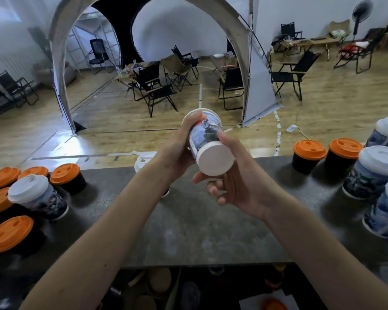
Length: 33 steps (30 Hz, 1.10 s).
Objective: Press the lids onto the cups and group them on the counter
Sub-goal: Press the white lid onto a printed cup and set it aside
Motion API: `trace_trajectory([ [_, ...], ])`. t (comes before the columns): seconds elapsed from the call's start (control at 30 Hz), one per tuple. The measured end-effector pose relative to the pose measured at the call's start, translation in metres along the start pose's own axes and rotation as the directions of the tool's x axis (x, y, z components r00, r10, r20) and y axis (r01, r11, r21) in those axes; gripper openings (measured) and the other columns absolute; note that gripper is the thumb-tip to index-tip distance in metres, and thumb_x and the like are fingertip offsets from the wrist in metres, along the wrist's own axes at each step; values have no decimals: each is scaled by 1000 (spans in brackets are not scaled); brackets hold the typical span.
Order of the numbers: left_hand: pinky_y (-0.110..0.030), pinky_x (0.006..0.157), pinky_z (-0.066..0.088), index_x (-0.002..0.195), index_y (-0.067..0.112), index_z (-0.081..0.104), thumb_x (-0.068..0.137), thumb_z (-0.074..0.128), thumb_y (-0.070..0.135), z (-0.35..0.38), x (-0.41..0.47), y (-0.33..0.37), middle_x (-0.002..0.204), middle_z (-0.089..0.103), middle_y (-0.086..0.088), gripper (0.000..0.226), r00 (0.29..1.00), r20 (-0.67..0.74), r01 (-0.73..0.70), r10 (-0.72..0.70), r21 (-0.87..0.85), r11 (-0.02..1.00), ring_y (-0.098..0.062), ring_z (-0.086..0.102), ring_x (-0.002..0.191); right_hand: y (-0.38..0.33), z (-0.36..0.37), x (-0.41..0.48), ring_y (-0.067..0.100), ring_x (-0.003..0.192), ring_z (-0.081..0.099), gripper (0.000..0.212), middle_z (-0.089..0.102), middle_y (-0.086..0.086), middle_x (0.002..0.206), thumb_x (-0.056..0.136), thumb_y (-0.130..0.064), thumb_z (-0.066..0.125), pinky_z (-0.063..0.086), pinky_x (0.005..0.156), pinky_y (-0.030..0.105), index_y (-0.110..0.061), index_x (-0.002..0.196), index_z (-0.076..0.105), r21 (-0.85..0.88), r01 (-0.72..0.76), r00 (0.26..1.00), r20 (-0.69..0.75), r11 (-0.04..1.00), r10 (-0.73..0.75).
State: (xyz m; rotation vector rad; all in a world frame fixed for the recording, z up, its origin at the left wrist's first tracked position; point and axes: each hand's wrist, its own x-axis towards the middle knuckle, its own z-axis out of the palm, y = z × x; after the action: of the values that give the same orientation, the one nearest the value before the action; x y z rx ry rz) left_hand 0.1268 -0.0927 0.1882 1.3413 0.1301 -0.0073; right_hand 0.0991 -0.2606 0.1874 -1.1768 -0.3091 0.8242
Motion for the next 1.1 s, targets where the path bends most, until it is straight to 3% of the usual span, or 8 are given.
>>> trace_trajectory([
  [0.13, -37, 73, 60, 132, 8, 55, 87, 79, 39, -4, -1, -1, 117, 73, -15, 60, 973, -171, -119, 153, 194, 974, -27, 75, 93, 11, -3, 3, 18, 61, 62, 68, 70, 13, 88, 85, -64, 55, 52, 52, 31, -6, 116, 65, -79, 25, 997, -72, 997, -31],
  [0.27, -43, 84, 59, 141, -4, 47, 86, 74, 32, -4, -7, 9, 121, 66, -21, 71, 990, 36, -135, 135, -18, 991, -35, 68, 102, 16, -3, 3, 15, 55, 56, 62, 64, 9, 80, 91, -66, 41, 48, 42, 24, -9, 110, 60, 247, -16, 991, 130, 969, -17],
  [0.57, -66, 115, 34, 146, -1, 45, 87, 72, 47, -6, -5, -1, 148, 47, -31, 80, 985, 80, -147, 151, -55, 988, -51, 46, 136, 26, -23, 6, 14, 60, 58, 71, 62, 8, 84, 89, -69, 49, 49, 43, 23, -5, 121, 52, 489, -116, 898, 423, 864, -119],
  [0.67, -65, 107, 44, 140, 4, 53, 84, 76, 49, -1, -4, -1, 142, 54, -28, 75, 987, 8, -163, 163, -28, 986, -51, 54, 128, 24, -23, 4, 13, 58, 56, 70, 65, 8, 88, 93, -69, 40, 45, 39, 21, -7, 119, 57, 477, -78, 948, 306, 875, -82],
  [0.8, -34, 67, 58, 120, 15, 66, 88, 77, 34, 13, -4, -12, 104, 76, -9, 40, 934, -271, -212, 233, 103, 972, -22, 73, 89, 28, -21, 12, 18, 67, 64, 51, 71, 13, 102, 90, -57, 56, 49, 44, 23, -16, 119, 68, 381, 153, 986, -123, 912, -114],
  [0.9, -33, 71, 60, 117, 15, 67, 86, 78, 33, 18, -1, -30, 108, 76, -11, 38, 907, -355, -215, 227, 74, 974, -21, 75, 90, 47, -21, 23, 18, 80, 69, 57, 71, 13, 113, 82, -43, 81, 56, 60, 27, -14, 126, 58, 147, 344, 870, -420, 927, -256],
  [0.97, -34, 72, 59, 124, 13, 67, 84, 71, 44, 20, 1, -43, 113, 75, -13, 50, 937, -335, -118, 95, -49, 992, -24, 75, 94, 55, -23, 26, 14, 86, 68, 60, 69, 12, 111, 75, -34, 88, 57, 69, 27, -13, 120, 53, -125, 464, 689, -570, 877, -447],
  [1.1, -36, 80, 57, 137, 19, 62, 85, 55, 61, 26, -5, -79, 133, 68, -11, 67, 967, -105, 192, -231, -291, 937, -25, 65, 122, 53, -34, 33, 7, 98, 61, 63, 59, -3, 108, 70, -33, 94, 50, 80, 18, -18, 116, 53, -658, 468, 382, -450, 589, -807],
])
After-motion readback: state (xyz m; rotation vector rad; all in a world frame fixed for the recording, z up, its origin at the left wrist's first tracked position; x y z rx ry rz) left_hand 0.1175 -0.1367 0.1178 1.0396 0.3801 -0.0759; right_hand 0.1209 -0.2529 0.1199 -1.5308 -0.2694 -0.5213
